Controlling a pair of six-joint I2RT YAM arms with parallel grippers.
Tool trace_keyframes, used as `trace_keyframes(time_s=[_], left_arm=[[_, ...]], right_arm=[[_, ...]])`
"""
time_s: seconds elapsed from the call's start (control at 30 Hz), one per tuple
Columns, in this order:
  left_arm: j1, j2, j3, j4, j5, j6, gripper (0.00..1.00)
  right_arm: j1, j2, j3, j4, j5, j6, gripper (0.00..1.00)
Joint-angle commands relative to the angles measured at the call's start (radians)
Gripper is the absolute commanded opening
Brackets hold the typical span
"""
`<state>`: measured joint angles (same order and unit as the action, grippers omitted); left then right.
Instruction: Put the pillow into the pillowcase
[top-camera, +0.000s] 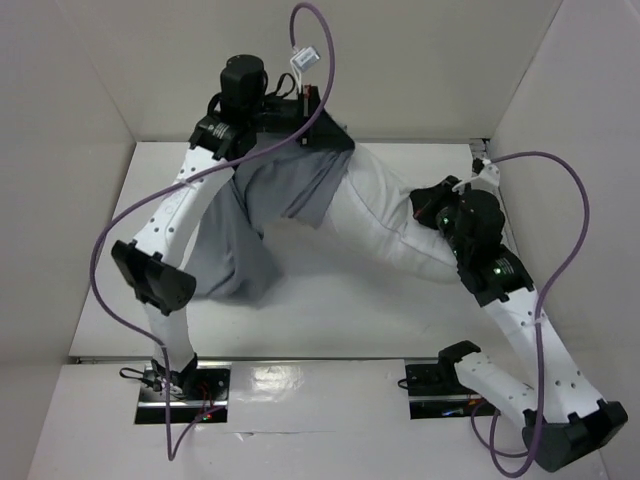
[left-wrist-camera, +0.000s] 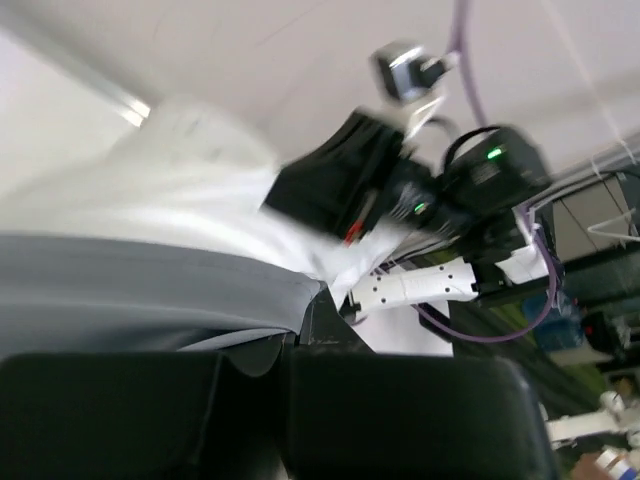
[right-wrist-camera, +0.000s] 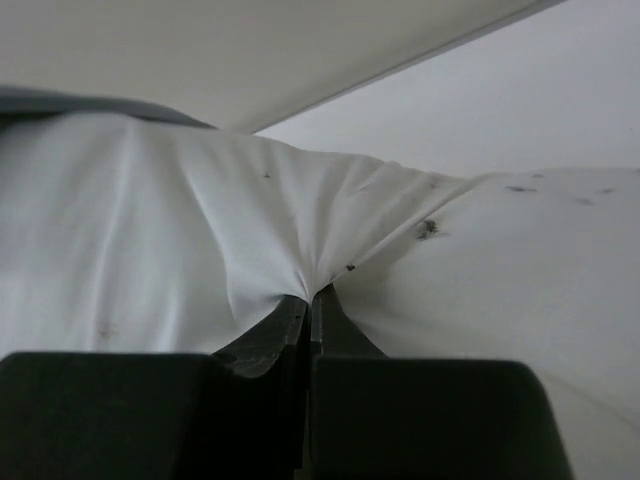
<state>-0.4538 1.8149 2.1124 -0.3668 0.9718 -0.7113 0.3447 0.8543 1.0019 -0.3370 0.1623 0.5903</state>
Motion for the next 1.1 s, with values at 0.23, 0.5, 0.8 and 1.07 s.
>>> trace_keyframes(time_s=[0.23, 0.5, 0.8, 1.07], left_arm=[[0.001, -0.099, -0.285, 0.125, 0.068, 0.123, 0.00], [0.010, -0.339, -0.842, -0.050, -0.114, 0.294, 0.73], [0.044, -0.379, -0.533, -0.336, -0.479, 0.438, 0.02], [0.079, -0.147, -0.312, -0.300, -0.964, 0.263, 0.75]], right_arm=[[0.025, 0.227, -0.038, 0.386, -0.093, 0.055, 0.00], [0.045, 0.319, -0.041, 0.307, -0.280, -0.043, 0.25], [0.045, 0.315, 0.179, -0.111, 0.027, -0.132, 0.83], [-0.128, 0.316, 0.219, -0.145, -0.072, -0.047, 0.93]])
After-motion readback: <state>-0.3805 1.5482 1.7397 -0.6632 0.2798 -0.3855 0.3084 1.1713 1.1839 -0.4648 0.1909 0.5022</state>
